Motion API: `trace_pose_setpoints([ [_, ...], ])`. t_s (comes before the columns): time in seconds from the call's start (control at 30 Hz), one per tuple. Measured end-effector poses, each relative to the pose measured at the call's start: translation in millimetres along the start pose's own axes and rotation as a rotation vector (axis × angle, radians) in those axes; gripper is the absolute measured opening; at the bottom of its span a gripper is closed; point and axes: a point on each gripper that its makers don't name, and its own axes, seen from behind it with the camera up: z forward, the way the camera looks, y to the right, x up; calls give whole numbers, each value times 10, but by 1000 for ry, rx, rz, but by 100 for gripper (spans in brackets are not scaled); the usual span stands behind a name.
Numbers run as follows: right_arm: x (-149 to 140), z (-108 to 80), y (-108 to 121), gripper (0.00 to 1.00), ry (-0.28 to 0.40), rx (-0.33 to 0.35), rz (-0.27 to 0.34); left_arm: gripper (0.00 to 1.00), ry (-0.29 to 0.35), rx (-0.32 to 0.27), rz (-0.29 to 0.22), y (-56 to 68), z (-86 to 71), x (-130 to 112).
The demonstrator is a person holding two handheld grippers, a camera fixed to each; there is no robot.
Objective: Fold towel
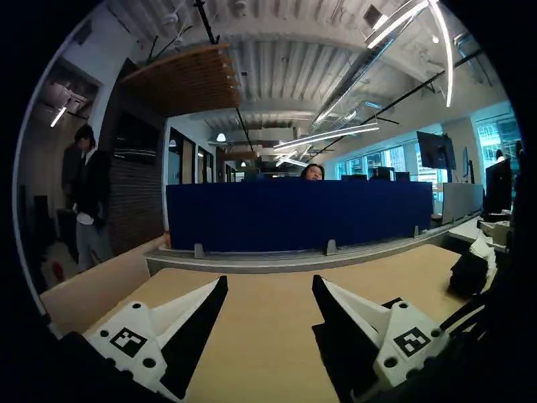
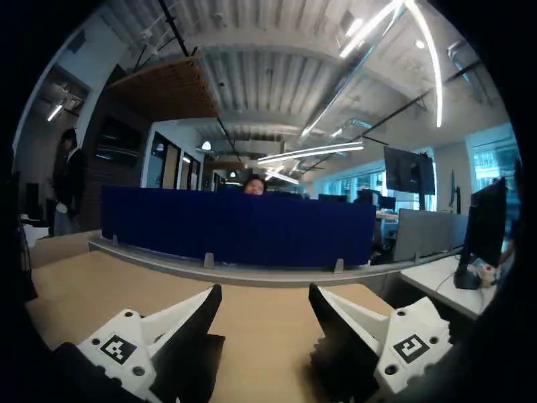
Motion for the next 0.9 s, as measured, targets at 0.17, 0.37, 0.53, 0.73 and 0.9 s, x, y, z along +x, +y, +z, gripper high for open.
trace_pose_setpoints([
  [0.17, 209, -22, -41, 100, -31, 12, -19, 94, -26, -46, 16, 104, -49, 230],
  [0.37, 194, -63, -322, 100, -119, 131, -83, 94, -87, -138, 46, 268, -77, 265],
  [0.53, 78, -160, -544, 100, -200, 240, -125, 94, -138, -199, 70, 387, -115, 208],
  [0.73, -19, -287, -768, 100, -266, 356, -160, 94, -238, -331, 64, 696, -211, 16],
  [0.9, -99, -380, -879, 100, -310, 422, -196, 94, -300, -403, 56, 852, -245, -118],
])
